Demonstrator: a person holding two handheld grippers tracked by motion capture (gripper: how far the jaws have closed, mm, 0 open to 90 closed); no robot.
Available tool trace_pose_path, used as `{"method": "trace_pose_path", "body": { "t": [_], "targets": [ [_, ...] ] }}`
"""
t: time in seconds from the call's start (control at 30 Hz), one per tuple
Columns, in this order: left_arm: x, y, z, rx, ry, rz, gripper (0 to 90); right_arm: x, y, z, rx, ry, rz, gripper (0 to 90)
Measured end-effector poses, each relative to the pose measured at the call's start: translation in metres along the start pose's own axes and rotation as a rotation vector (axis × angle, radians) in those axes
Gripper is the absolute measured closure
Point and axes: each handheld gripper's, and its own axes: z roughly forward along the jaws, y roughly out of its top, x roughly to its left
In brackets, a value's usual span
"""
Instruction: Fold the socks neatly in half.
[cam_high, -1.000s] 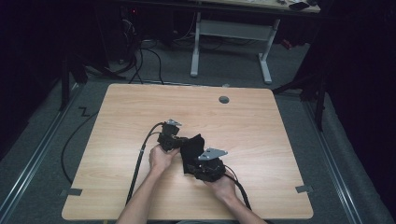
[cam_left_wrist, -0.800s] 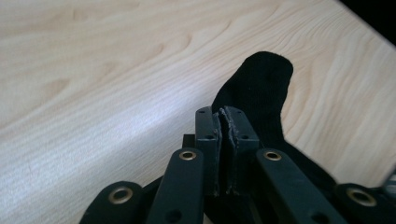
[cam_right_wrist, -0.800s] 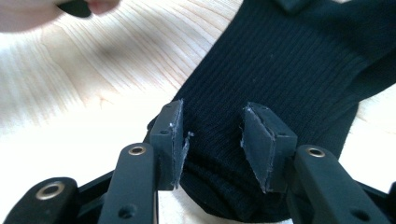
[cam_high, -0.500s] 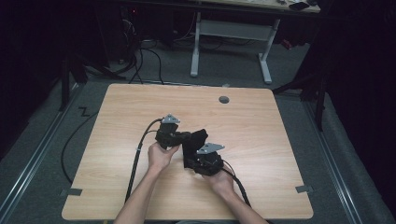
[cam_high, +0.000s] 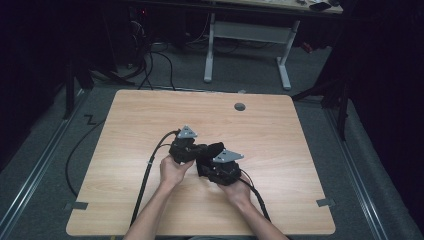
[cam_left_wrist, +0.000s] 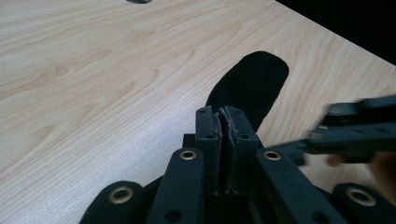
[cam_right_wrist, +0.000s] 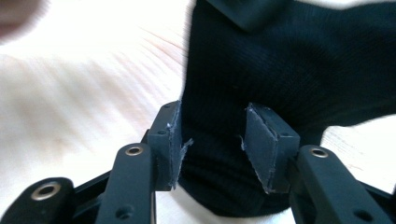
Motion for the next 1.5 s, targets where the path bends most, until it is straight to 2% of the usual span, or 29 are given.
{"method": "trace_pose_path", "body": {
  "t": [0.1, 0.17, 0.27, 0.47, 0.63, 0.7, 0.77, 0.9, 1.03, 1.13, 1.23, 1.4, 1.5],
  "targets": [
    [0.002, 0.0, 0.0, -0.008, 0.001, -0.007, 85.3, 0.007, -0.004, -0.005, 0.029, -0.006, -0.055, 53.1],
    [0.002, 0.001, 0.0, -0.009, -0.001, -0.003, 85.3, 0.008, -0.007, -0.001, 0.069, -0.015, -0.069, 52.5],
    [-0.001, 0.001, -0.001, -0.01, -0.007, 0.013, 85.4, 0.004, -0.007, 0.006, 0.083, -0.031, -0.032, 53.1],
    [-0.011, 0.002, -0.005, -0.008, -0.015, 0.061, 85.3, 0.001, -0.007, 0.018, 0.067, -0.065, -0.017, 54.3],
    [-0.018, -0.004, -0.004, 0.005, -0.019, 0.079, 85.2, -0.003, -0.003, 0.025, 0.058, -0.087, -0.008, 54.5],
    [-0.017, -0.008, -0.004, 0.009, -0.015, 0.071, 85.2, -0.005, -0.001, 0.026, 0.058, -0.08, 0.011, 54.2],
    [-0.012, -0.011, -0.004, -0.007, -0.015, 0.05, 85.2, -0.006, -0.002, 0.023, 0.036, -0.066, 0.023, 53.7],
    [-0.009, -0.015, -0.003, -0.023, -0.011, 0.035, 85.2, -0.002, -0.007, 0.005, -0.016, -0.042, 0.026, 52.9],
    [-0.011, -0.015, -0.002, -0.023, -0.012, 0.052, 85.2, -0.004, -0.012, 0.001, 0.01, -0.042, 0.035, 53.1],
    [-0.013, -0.016, -0.003, -0.017, -0.016, 0.064, 85.1, -0.006, -0.015, 0.008, 0.041, -0.058, 0.032, 54.3],
    [-0.018, -0.017, -0.005, -0.008, -0.013, 0.089, 85.1, -0.007, -0.014, 0.013, 0.047, -0.084, 0.029, 55.9],
    [-0.022, -0.026, -0.002, 0.006, 0.002, 0.092, 85.0, -0.008, -0.012, 0.02, 0.048, -0.114, 0.025, 56.0],
    [-0.022, -0.035, -0.001, 0.02, 0.004, 0.084, 84.9, -0.008, -0.012, 0.018, 0.047, -0.104, 0.031, 54.8]
  ]
}}
